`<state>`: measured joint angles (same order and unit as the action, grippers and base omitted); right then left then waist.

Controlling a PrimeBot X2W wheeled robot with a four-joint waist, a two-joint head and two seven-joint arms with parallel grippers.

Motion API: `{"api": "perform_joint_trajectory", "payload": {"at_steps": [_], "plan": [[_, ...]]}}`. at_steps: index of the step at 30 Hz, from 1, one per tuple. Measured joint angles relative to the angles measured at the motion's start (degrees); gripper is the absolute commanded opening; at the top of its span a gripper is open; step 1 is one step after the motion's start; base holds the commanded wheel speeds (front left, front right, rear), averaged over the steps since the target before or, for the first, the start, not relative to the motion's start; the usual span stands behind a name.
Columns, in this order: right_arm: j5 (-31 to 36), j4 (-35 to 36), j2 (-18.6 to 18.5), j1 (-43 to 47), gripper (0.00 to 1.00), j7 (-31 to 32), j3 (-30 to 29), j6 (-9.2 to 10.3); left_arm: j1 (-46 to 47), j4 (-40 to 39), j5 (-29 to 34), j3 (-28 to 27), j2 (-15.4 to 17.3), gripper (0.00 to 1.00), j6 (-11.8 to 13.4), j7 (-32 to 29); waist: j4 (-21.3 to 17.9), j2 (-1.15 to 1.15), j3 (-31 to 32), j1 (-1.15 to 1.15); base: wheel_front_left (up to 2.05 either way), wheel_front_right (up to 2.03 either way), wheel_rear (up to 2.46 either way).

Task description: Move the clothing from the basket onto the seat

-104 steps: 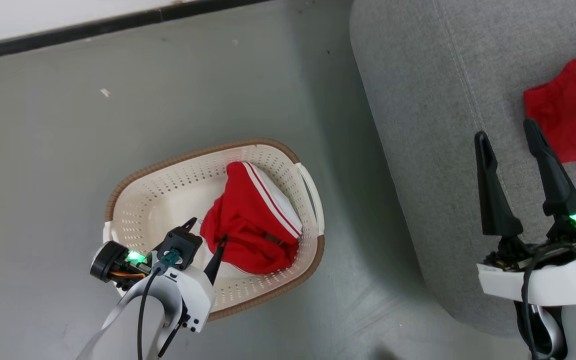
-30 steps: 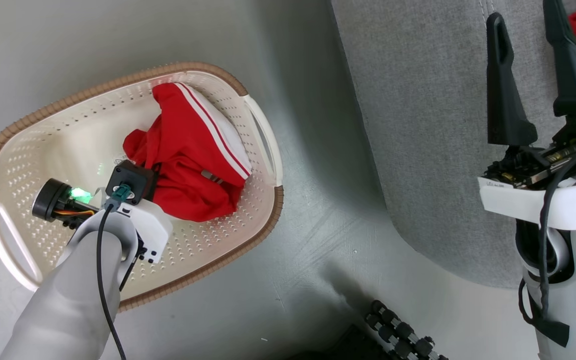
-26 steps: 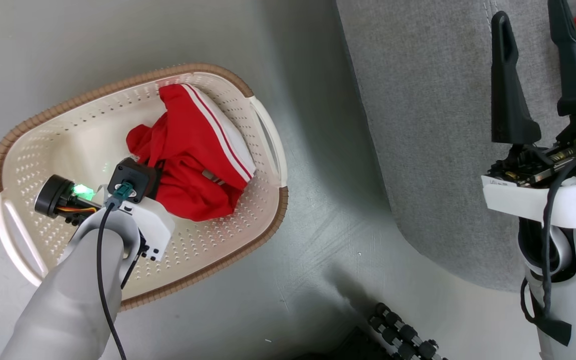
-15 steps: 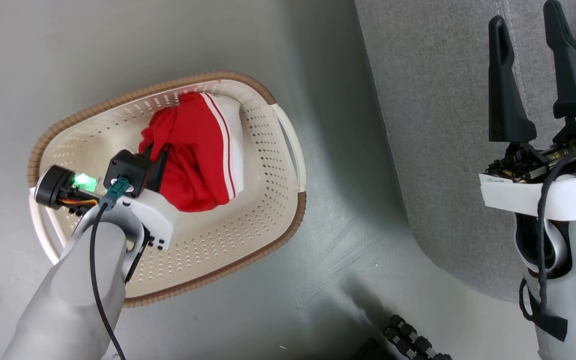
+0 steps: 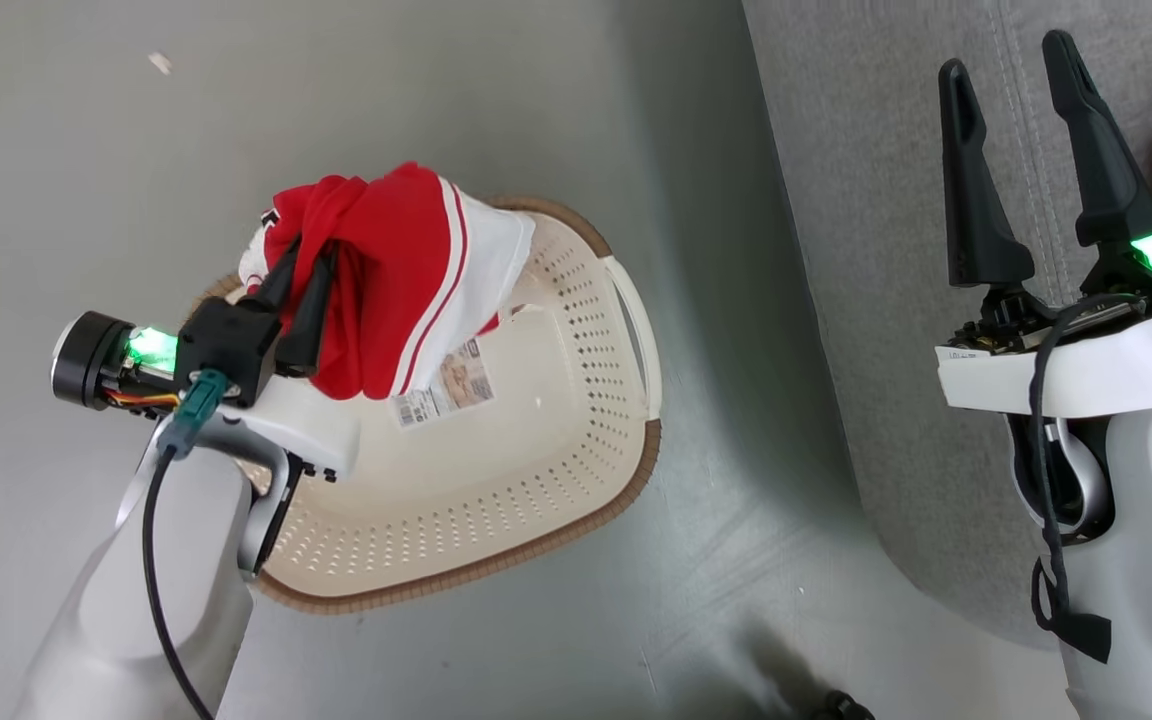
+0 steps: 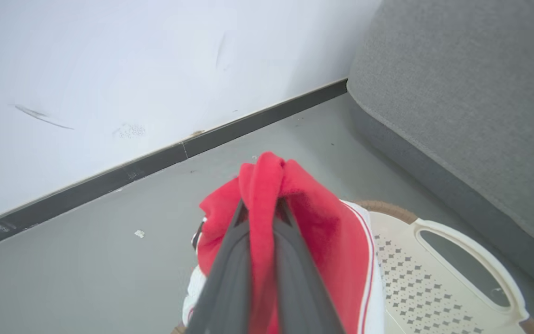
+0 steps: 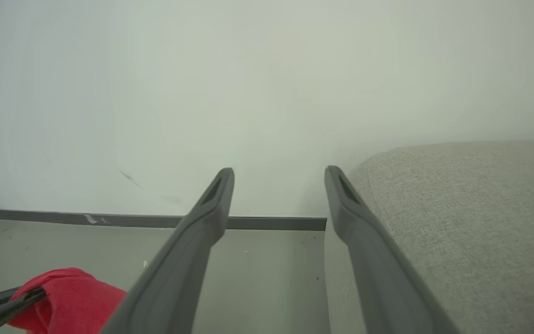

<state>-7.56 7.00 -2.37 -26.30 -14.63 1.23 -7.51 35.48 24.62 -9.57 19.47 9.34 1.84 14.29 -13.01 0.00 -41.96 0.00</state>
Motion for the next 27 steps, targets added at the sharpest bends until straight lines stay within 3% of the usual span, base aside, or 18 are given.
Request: {"api": "perform_joint_trajectory", "payload": {"at_steps": [22, 27], "plan": [[3.1, -4.5, -1.3, 2.5, 1.00, 0.0, 0.5, 0.00, -9.2, -14.6, -2.6, -5.7, 2.4, 0.00, 0.5, 0.0, 4.7, 0.00, 14.1, 0.00, 0.00, 0.00, 0.00], [2.6, -6.3, -1.4, 5.3, 1.00, 0.0, 1.8, 0.00, -11.9, -16.8, -2.6, -5.8, 4.1, 0.00, 0.5, 0.0, 6.0, 0.00, 19.2, 0.00, 0.00, 0.00, 0.00]]}}
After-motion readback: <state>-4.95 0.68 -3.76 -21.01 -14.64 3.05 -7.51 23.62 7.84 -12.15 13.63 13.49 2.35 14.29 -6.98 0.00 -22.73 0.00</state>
